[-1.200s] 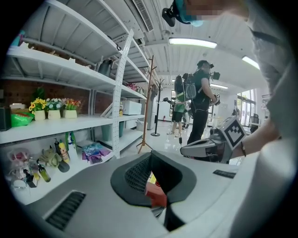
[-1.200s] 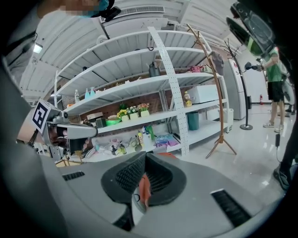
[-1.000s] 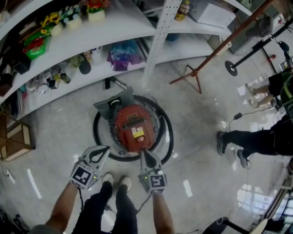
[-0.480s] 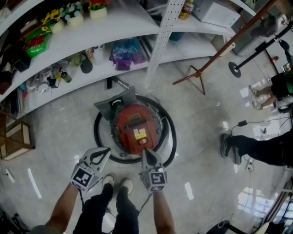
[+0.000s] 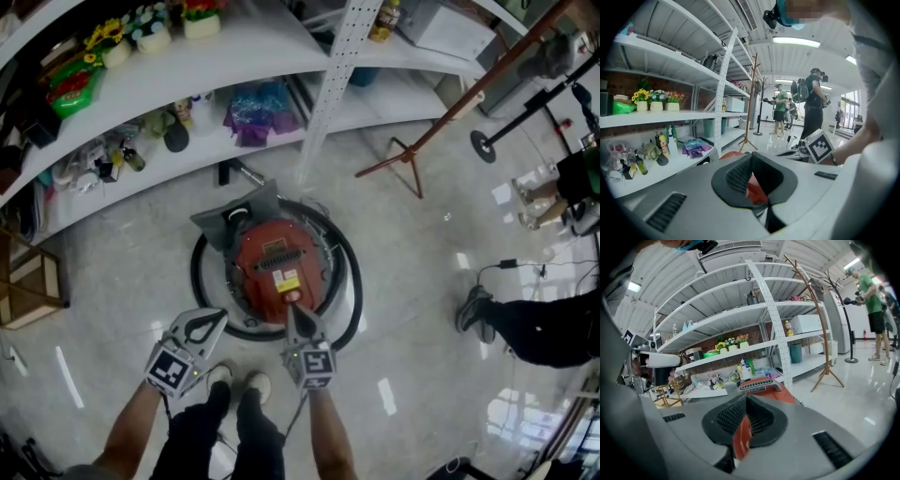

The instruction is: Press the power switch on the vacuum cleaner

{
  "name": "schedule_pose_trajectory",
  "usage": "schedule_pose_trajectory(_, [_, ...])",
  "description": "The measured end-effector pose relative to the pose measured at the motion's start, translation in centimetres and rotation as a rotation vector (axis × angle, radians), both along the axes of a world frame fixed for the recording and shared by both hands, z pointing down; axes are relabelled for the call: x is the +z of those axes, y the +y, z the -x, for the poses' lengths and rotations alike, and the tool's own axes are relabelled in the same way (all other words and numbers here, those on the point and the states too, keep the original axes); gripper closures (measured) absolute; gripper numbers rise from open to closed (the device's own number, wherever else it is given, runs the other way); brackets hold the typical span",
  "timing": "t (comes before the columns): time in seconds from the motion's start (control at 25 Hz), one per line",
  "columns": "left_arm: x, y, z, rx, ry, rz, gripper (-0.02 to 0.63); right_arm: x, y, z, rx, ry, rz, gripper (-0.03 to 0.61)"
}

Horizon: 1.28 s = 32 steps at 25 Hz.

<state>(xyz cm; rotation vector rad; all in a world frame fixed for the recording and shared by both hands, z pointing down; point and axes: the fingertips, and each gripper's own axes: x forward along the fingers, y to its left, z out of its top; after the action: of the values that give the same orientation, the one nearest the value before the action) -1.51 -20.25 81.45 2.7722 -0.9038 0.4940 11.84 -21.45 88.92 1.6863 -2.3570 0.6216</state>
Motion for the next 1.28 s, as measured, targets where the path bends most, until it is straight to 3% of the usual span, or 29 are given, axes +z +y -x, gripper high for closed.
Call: schedule_pose_trajectory(1.28, [3.1, -0.8, 0.6, -0.010, 0.001, -0.024, 0.604, 5.6, -1.1, 0.2, 0.009, 0.022, 0.044, 0.566])
